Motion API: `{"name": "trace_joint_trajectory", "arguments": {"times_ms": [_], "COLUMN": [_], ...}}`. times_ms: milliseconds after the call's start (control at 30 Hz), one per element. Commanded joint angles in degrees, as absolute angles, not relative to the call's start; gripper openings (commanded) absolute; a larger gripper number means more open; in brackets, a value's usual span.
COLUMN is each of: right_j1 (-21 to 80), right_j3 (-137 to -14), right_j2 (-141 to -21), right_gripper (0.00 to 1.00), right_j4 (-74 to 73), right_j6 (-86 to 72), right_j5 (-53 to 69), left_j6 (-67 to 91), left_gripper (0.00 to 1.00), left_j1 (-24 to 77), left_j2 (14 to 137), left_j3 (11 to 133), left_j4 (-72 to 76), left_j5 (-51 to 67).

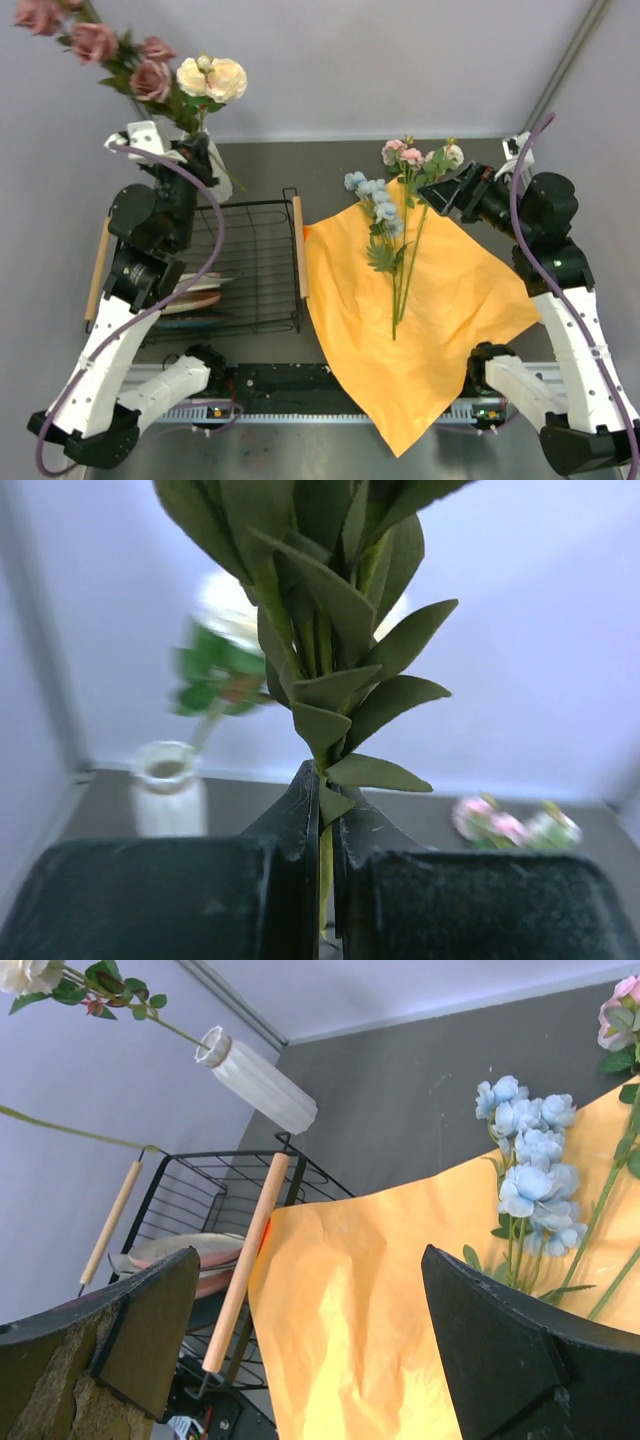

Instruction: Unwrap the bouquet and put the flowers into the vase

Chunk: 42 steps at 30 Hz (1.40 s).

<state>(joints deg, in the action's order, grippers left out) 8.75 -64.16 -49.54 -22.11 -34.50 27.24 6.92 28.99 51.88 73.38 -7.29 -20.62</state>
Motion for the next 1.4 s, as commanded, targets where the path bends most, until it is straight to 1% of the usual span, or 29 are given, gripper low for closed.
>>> {"name": "trace_joint_trajectory", "arguments": {"times_ms": [0,33,67,100,167,200,267,300,367,467,500,600,833,967,1267,1367], "right_j1": [8.53,8.53,8.53,8.61,8.61,8.61,8.61,8.61,8.53,8.61,8.53,8.61,8.26,8.17,8.09,8.0], "right_j3": [-63.2,-63.11,-62.93,-62.84,-62.67,-62.67,-62.4,-62.32,-62.05,-61.61,-61.61,-61.52,-61.44,-61.26,-61.17,-61.26], "right_j2": [-49.57,-49.48,-49.4,-49.39,-49.39,-49.31,-49.22,-49.31,-49.22,-49.48,-49.57,-50.18,-50.71,-51.24,-52.38,-52.38], "right_gripper": [0.94,0.94,0.94,0.94,0.94,0.94,0.94,0.94,0.94,0.94,0.94,0.94,0.94,0.94,0.94,0.94], "right_j4": [-22.68,-22.68,-22.68,-22.68,-22.68,-22.68,-22.76,-22.76,-23.03,-23.11,-23.12,-23.29,-23.73,-23.82,-23.82,-23.82], "right_j6": [-33.66,-33.49,-33.49,-33.49,-33.31,-33.22,-33.05,-32.7,-32.35,-32.08,-31.91,-31.38,-30.41,-29.97,-29.79,-29.88], "right_j5": [27.42,27.51,27.51,27.6,27.6,27.6,27.6,27.68,27.77,27.86,28.04,28.3,28.04,28.13,28.39,28.56], "left_j6": [0.81,-1.47,-4.71,-6.22,-7.21,-6.08,-2.66,-2.11,-0.19,3.94,4.22,7.9,10.2,9.5,7.91,8.61], "left_gripper": [0.0,0.0,0.0,0.0,0.0,0.0,0.0,0.0,0.0,0.0,0.0,0.0,0.0,0.0,0.0,0.0], "left_j1": [21.2,20.66,19.96,17.95,15.05,11.55,8.54,6.87,5.37,2.56,2.37,1.06,0.44,0.44,0.44,0.44], "left_j2": [53.86,54.66,55.45,57.29,59.05,60.72,63.79,65.11,67.31,70.82,71.8,75.75,83.57,85.95,85.69,85.52], "left_j3": [73.91,74.09,74.0,73.74,73.3,72.87,73.21,73.73,74.79,73.22,73.21,75.23,78.57,79.27,75.42,71.21], "left_j4": [-0.44,2.26,6.81,9.03,14.47,16.42,18.53,19.5,21.35,27.67,30.64,30.33,30.76,32.6,38.14,40.77], "left_j5": [-28.9,-31.27,-37.03,-39.87,-42.62,-42.02,-39.74,-40.51,-41.48,-37.98,-36.66,-33.68,-32.26,-31.11,-28.48,-29.71]}}
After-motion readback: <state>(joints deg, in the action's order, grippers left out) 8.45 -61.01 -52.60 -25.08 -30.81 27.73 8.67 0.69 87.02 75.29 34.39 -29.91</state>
